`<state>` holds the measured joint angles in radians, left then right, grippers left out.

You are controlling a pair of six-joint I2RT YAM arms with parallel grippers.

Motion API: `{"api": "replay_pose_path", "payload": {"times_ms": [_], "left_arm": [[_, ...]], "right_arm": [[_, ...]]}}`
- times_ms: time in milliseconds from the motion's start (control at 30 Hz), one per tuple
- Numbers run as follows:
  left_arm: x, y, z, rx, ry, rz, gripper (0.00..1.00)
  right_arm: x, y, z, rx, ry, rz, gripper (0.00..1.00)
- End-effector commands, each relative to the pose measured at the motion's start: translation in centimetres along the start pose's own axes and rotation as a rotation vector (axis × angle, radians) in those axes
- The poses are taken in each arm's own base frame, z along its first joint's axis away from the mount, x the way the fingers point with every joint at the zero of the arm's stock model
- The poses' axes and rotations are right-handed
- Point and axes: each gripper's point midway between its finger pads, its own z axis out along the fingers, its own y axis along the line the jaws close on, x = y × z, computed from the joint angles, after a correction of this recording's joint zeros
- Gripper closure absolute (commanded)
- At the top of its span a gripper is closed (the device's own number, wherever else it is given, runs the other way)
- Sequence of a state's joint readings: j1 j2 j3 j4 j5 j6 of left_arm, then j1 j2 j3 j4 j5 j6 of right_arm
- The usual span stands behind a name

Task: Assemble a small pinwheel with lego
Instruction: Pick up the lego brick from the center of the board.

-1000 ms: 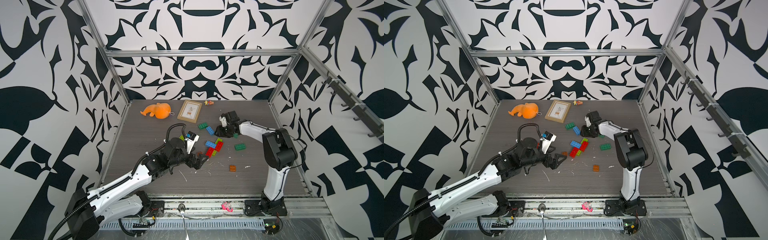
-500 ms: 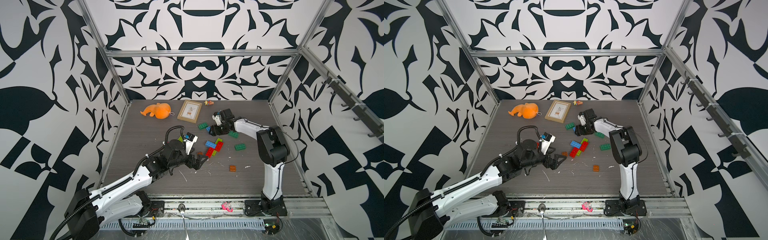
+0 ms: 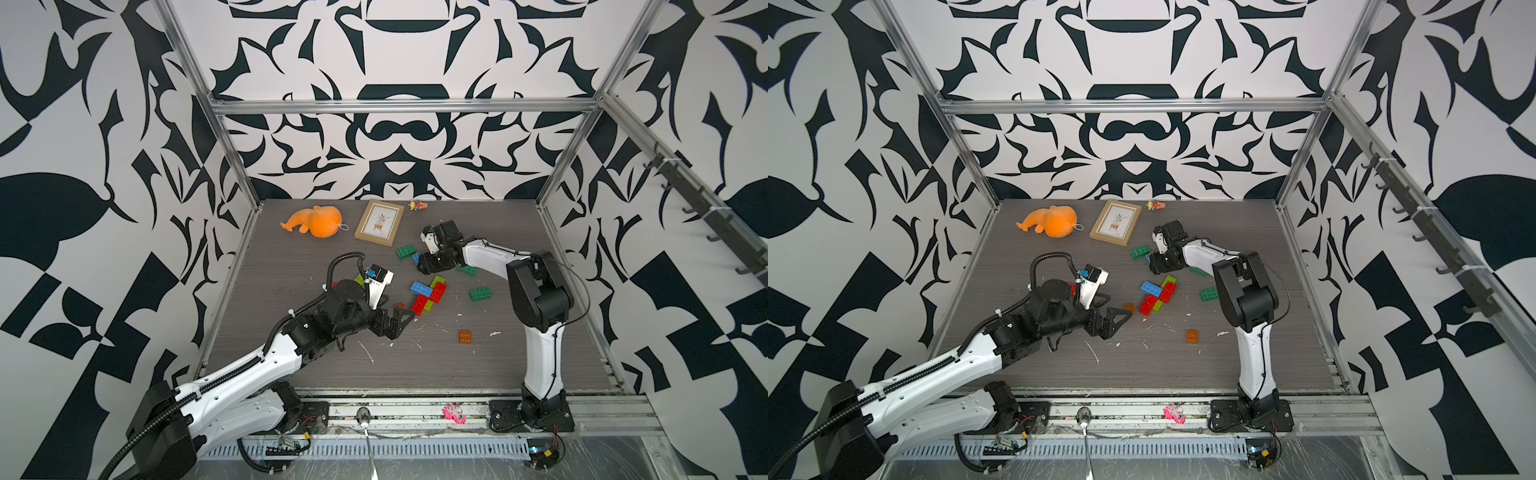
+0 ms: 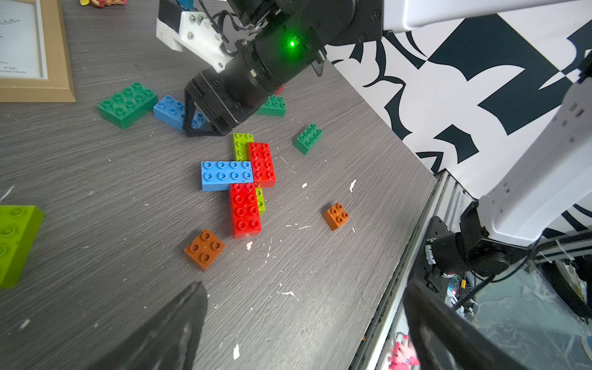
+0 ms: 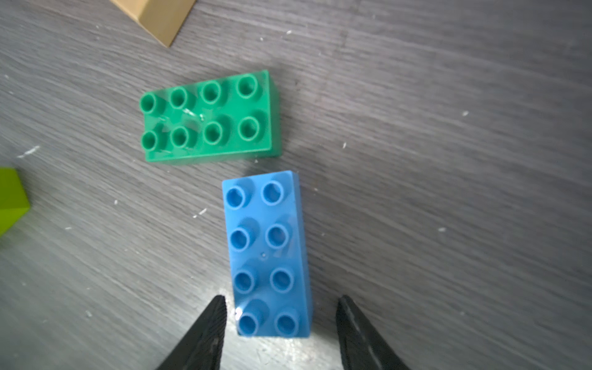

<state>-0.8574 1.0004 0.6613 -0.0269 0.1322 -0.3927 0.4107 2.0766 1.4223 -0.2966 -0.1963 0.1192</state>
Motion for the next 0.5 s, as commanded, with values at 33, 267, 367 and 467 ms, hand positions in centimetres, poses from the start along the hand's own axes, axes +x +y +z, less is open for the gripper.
{"api": "replay_pose_path", "payload": {"times_ms": [33,267,367,467], "left_arm": [[0.1,0.1,-0.2,0.008,-0.01,-0.012,0.0],[0.1,0.1,-0.2,0.011,-0.009,-0.022,0.0],[0.1,0.1,-0.2,0.011,-0.01,-0.027,0.0],[0.1,0.0,-0.3,0.015,-0.013,-0.032,0.0]], "right_arm": [[-0.3,0.6,-0.6,0.061,-0.038,-0.092,0.43],[0.1,1.3,-0.5,0.067,-0.066,-0.121,0.48],[0.3,1.5,-0.3,0.072,-0.065,-0.128,0.51],[0.6,1.5,0.1,0.076,-0.059,-0.122,0.57]]}}
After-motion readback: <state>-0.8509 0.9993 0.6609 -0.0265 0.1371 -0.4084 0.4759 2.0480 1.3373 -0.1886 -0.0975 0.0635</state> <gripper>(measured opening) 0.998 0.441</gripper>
